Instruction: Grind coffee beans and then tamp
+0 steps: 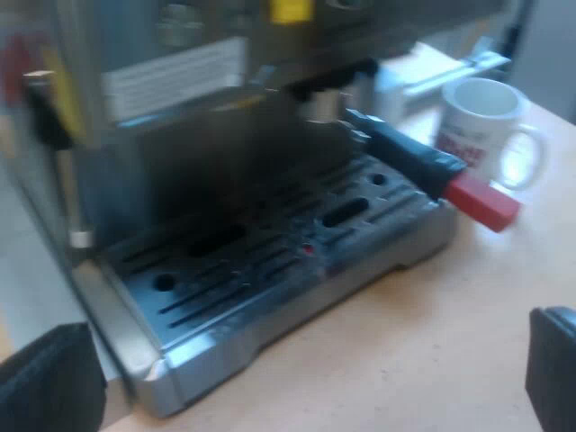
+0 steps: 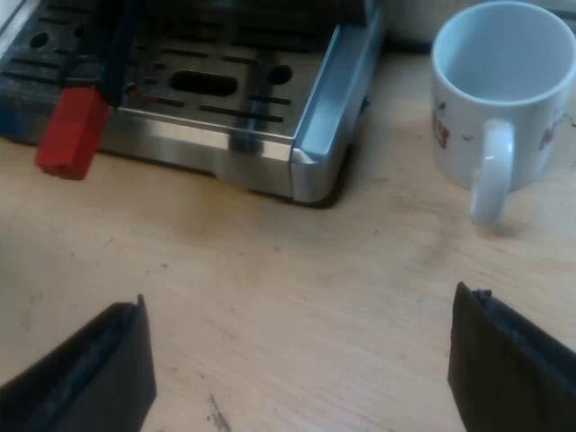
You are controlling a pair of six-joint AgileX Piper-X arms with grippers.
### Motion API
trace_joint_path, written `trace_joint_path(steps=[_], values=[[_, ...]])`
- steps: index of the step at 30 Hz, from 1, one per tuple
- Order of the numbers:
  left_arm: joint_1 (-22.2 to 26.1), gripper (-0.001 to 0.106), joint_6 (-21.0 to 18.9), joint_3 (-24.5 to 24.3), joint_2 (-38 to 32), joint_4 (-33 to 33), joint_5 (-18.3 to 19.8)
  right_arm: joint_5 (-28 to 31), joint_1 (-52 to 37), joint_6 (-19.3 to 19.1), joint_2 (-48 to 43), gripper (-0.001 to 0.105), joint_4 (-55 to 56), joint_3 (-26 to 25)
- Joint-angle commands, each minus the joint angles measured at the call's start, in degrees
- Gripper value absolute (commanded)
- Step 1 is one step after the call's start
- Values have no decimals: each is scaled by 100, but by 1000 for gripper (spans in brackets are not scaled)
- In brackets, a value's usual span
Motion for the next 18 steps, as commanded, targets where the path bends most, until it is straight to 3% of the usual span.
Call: trace_joint_path(steps=[1,3,13,15,18], values=[[-124,97,49,-40,105,-216,250,-117,266,-109,188,70,25,-200],[-360,97,167,-40,295,-407,594,-204,442,-109,303,70,25,-240],[-1168,97,467,61,657,-689,1293,-333,1365,-221,664,70,-188,-250],[-1450,97,492,359,656,-1022,1518,-302,1613,-224,772,70,-281,-250],[-1572,97,492,597,667,-1324,1534,-302,1801,-224,875,70,-331,-250]])
